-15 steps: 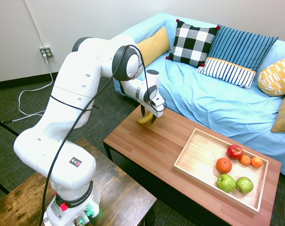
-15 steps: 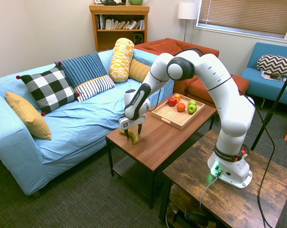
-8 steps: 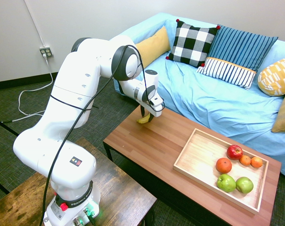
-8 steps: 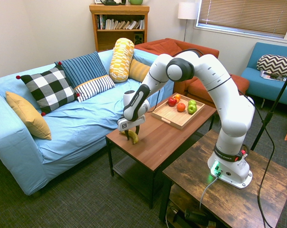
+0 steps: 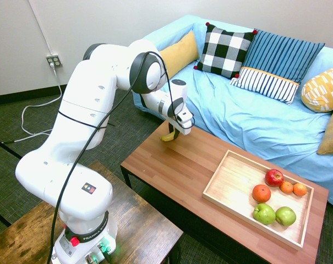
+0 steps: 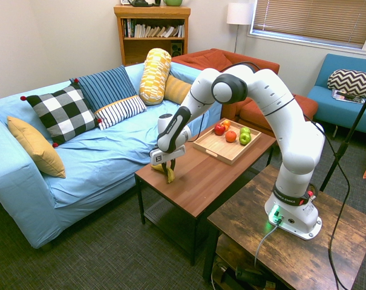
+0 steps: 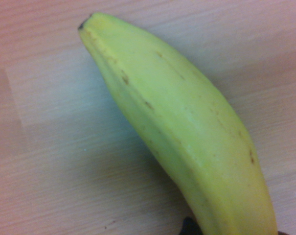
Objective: Put banana in the tray
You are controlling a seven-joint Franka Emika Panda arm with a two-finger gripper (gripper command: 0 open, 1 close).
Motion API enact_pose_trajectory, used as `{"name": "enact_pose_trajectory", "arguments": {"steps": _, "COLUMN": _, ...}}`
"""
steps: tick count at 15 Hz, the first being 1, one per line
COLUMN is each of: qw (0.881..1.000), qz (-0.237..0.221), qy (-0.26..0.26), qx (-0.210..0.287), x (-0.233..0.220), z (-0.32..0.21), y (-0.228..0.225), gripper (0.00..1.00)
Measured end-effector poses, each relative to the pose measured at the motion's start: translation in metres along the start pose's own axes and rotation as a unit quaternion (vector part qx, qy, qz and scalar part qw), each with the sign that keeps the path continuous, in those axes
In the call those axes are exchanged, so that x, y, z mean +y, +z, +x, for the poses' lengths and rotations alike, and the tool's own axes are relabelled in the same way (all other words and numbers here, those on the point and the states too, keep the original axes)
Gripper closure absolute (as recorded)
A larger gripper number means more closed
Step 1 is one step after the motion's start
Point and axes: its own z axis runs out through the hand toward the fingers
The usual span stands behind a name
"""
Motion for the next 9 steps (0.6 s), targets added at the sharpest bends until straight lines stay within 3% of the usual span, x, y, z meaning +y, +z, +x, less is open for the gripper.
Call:
{"name": "enact_pose_trajectory", "arguments": {"steps": 5, "qw": 0.999, "qz": 0.010, "qy": 0.023, "qx": 0.019, "x": 0.003, "z": 0.034, "y": -0.065, "gripper": 1.00}}
{"name": "enact_pose_trajectory", "arguments": {"steps": 9, "qw": 0.995, "qz": 0.014, "qy": 0.087, "qx": 0.037, "x": 0.058, "z": 0.111, "y": -0.101, "gripper": 1.00}}
